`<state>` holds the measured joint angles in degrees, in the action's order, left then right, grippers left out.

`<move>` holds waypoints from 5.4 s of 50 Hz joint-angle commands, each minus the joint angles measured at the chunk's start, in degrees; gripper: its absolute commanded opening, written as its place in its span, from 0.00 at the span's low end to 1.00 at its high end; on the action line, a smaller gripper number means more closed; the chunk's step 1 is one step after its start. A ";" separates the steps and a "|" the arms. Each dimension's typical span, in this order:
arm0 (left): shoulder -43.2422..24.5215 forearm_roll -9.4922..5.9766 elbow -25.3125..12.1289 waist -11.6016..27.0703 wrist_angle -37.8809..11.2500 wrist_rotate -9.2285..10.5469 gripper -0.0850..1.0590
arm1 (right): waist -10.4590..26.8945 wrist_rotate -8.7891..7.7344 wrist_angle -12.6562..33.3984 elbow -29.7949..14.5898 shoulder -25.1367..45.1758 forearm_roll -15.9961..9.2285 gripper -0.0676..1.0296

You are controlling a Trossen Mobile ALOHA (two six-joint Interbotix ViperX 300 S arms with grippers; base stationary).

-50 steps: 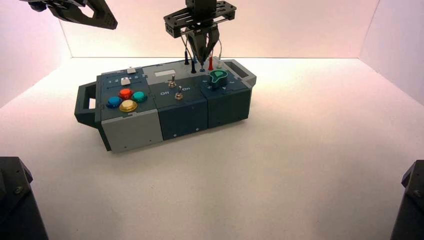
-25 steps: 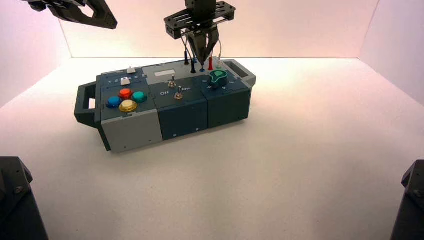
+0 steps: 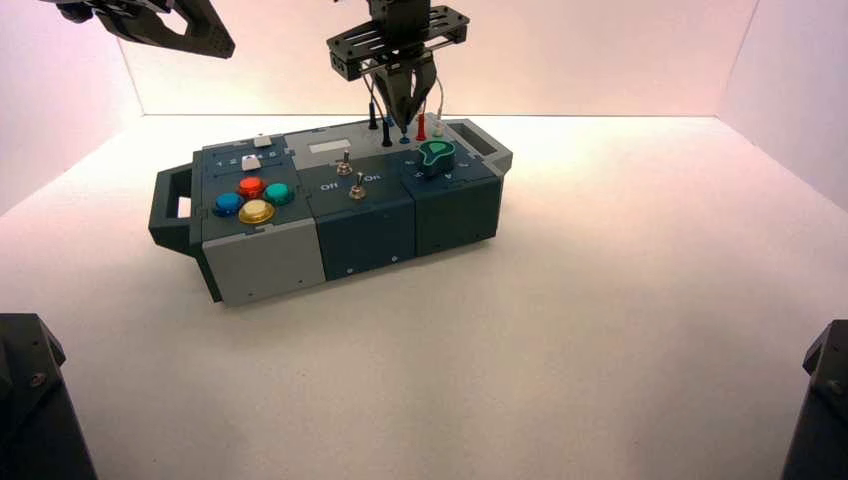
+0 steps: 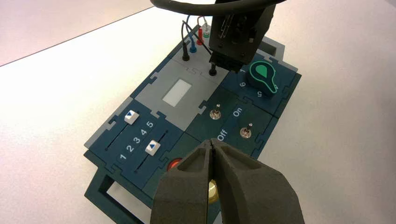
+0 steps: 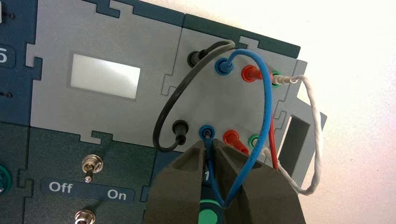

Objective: Insert the blue wire.

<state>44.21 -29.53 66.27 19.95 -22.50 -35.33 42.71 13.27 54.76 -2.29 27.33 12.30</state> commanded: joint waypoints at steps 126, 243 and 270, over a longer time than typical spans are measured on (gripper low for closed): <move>0.00 0.00 -1.14 0.26 0.70 -0.09 0.05 | -3.87 0.18 -4.92 4.83 3.25 1.14 0.04; 1.23 0.00 -0.88 0.26 0.79 0.09 0.05 | -2.11 1.49 -0.79 5.89 -10.81 -8.88 0.33; 1.23 0.00 -0.79 0.26 1.32 0.09 0.05 | -2.20 2.02 -10.02 12.13 -12.48 -9.40 0.33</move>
<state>45.53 -29.53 66.27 19.95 -21.88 -35.33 40.34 15.03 46.05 9.76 18.90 3.08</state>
